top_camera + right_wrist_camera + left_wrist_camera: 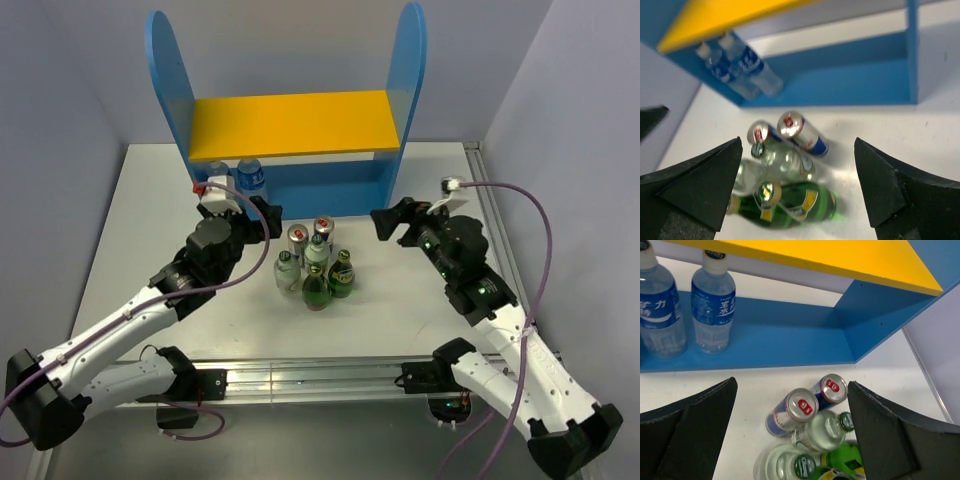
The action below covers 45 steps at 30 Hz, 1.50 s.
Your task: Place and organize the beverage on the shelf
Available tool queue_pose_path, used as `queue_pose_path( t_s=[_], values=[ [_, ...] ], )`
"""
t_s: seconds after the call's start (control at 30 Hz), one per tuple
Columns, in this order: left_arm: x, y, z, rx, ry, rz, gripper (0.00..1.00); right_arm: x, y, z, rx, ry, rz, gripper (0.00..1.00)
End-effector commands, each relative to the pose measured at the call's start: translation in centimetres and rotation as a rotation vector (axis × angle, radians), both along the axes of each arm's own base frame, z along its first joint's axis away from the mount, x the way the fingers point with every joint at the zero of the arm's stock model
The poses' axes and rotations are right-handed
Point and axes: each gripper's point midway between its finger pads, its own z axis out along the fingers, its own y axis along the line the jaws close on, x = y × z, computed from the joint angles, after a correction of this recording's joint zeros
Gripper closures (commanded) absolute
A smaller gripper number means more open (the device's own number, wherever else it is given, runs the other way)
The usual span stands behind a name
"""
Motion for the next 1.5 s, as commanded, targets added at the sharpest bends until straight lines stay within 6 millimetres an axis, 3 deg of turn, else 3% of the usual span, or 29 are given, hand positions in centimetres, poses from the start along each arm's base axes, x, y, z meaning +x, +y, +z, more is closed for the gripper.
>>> queue_pose_path(
  t_s=[0.0,0.03,0.1,0.13,0.2,0.27,0.37,0.53,0.67,0.83,1.13,1.33,1.37,1.47],
  values=[
    [-1.7,1.9,2.7,0.020,-0.055,0.112,0.01,-0.7,0.9,-0.5,-0.130,0.023,-0.008,0.00],
    [-2.4,2.4,2.1,0.047,-0.040,0.124,0.01,-1.3,1.8,-1.2,-0.156,0.043,-0.011,0.00],
    [-3.8,1.5,1.7,0.055,-0.037,0.088,0.01,-2.0,2.9,-3.0,-0.190,0.065,-0.005,0.00],
    [-4.2,1.4,1.5,0.058,-0.030,0.081,0.01,-3.1,4.6,-3.2,-0.178,0.057,0.043,0.00],
    [-5.5,0.8,0.6,0.076,-0.016,0.064,0.01,-3.7,5.1,-4.8,-0.188,0.065,0.040,0.00],
    [-6.8,-0.3,0.3,0.071,-0.020,0.028,0.01,-4.5,6.1,-5.7,-0.177,0.062,0.066,0.01],
    [-8.8,-2.7,-1.7,0.109,-0.025,-0.073,0.01,-5.0,7.4,-6.5,-0.178,0.064,0.102,0.02],
    [-11.1,-5.5,-5.6,0.117,0.028,-0.150,0.01,-4.7,8.7,-8.2,-0.204,0.078,0.104,0.05],
    [-11.9,-7.3,-6.4,0.087,0.027,-0.200,0.01,-4.0,9.2,-9.4,-0.202,0.062,0.086,0.09],
    [-11.8,-7.9,-6.2,0.101,0.013,-0.204,0.01,-2.7,9.6,-10.1,-0.229,0.040,0.044,0.13],
    [-11.9,-8.3,-6.8,0.105,0.008,-0.219,0.01,-1.3,10.2,-11.8,-0.255,0.035,-0.003,0.42],
    [-12.0,-8.6,-7.2,0.102,0.008,-0.234,0.01,-1.2,10.1,-12.2,-0.266,0.040,-0.015,0.80],
    [-12.1,-8.7,-7.3,0.103,0.008,-0.239,0.01,-1.1,10.1,-12.1,-0.267,0.038,-0.019,1.00],
    [-12.0,-8.9,-7.4,0.108,0.007,-0.236,0.01,-1.0,9.3,-10.6,-0.267,0.020,-0.055,1.00]
  ],
)
